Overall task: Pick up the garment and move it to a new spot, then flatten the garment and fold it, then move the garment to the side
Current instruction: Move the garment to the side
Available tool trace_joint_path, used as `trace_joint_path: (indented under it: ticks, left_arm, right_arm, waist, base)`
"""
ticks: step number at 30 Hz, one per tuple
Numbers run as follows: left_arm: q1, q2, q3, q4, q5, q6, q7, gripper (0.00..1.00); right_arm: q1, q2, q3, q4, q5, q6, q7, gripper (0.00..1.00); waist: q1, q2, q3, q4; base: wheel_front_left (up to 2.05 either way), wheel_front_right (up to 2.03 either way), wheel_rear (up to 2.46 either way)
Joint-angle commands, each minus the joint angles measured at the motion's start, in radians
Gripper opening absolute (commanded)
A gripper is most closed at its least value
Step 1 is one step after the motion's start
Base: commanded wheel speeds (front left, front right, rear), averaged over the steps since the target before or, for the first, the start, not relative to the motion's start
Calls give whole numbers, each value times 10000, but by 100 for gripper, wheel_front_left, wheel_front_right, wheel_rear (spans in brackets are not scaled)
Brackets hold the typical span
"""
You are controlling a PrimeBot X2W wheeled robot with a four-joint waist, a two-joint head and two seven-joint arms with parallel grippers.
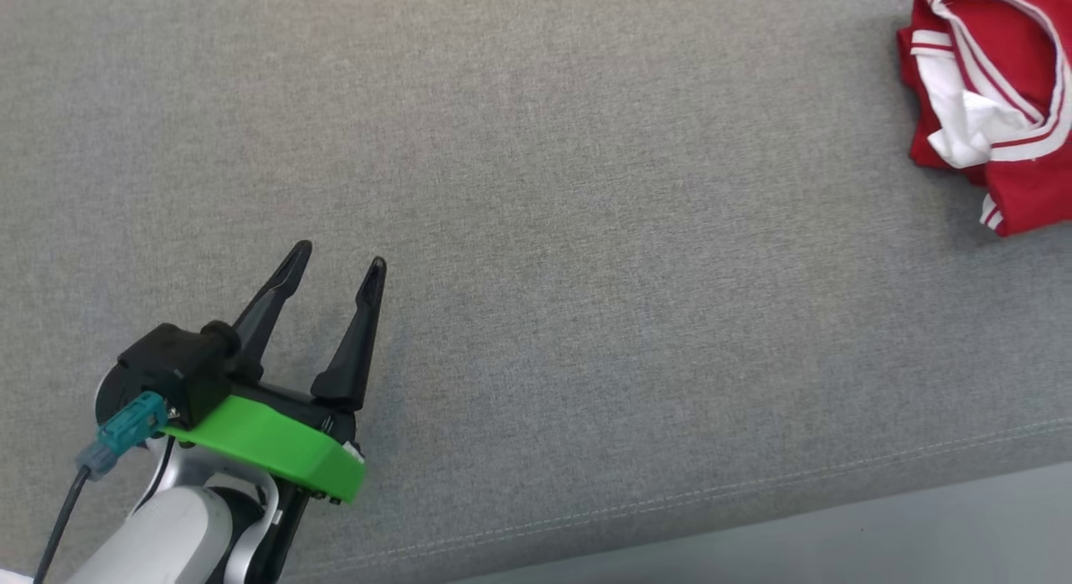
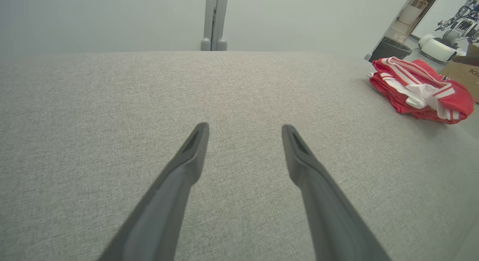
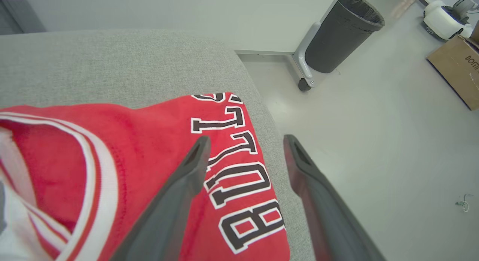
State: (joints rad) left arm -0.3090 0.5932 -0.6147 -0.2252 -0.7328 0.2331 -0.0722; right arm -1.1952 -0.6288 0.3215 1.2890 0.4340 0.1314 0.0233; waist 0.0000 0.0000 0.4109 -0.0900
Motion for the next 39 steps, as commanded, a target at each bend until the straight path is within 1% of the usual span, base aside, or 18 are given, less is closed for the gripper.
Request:
trace_joint_path:
  ticks: [1,2,5,11,13,16,18,21,24,31,36,39]
  left_arm:
    - [61,-192,108,83,-248,-90,-140,100]
    - [61,-192,108,83,-248,-90,-140,100]
    - [88,-416,237,339,-534,-171,-365,100]
    - [231,-928,699,1152,-1020,-38,-1024,100]
    - [284,-1060,930,1498,-1137,86,-1234,100]
    - [318,-1209,1250,2181,-1125,304,-1513,100]
    - [369,-1221,1281,2427,-1036,427,-1554,100]
    - [502,-1163,1284,2743,-945,615,-1568,100]
    - [705,-1181,1388,2959,-1014,787,-1616,100]
    - [1486,-1252,1671,3094,-1268,1046,-1725,100]
    - [1969,-1134,1692,2967,-1120,1176,-1769,100]
    - [2138,-1094,1549,2895,-1012,1228,-1767,100]
  right_arm:
    - [-163,208,39,-48,-80,-15,-182,100]
    - [-163,208,39,-48,-80,-15,-182,100]
    - [-119,527,204,-407,4,-15,-372,100]
    - [679,908,913,-1775,573,-15,-727,100]
    - [1018,926,1145,-2331,892,-15,-843,100]
    - [1983,909,1522,-3377,1480,-15,-1109,100]
    - [2323,872,1603,-3656,1512,-15,-1251,100]
    - [2813,1014,1518,-3949,1565,-15,-1444,100]
    - [3221,1126,1349,-4181,1406,-15,-1679,100]
    - [4634,1903,429,-4870,922,-15,-2204,100]
    - [5820,2523,-478,-5852,281,-15,-2315,100]
    - [6612,2987,-1130,-6601,-260,-15,-2192,100]
  waist:
    - [0,0,-439,-215]
    - [0,0,-439,-215]
    - [0,0,-877,-262]
    - [0,0,-1815,-279]
    - [0,0,-2090,-264]
    - [0,0,-2734,-198]
    - [0,0,-2954,-128]
    - [0,0,-3222,-38]
    - [0,0,-3458,78]
    - [0,0,-4010,502]
    - [0,0,-4243,764]
    - [0,0,-4332,902]
  base:
    - [0,0,0]
    - [0,0,0]
    - [0,0,0]
    - [0,0,0]
    - [0,0,0]
    - [0,0,0]
    - [0,0,0]
    - [0,0,0]
    - [0,0,0]
    - [0,0,0]
    - [0,0,0]
    - [0,0,0]
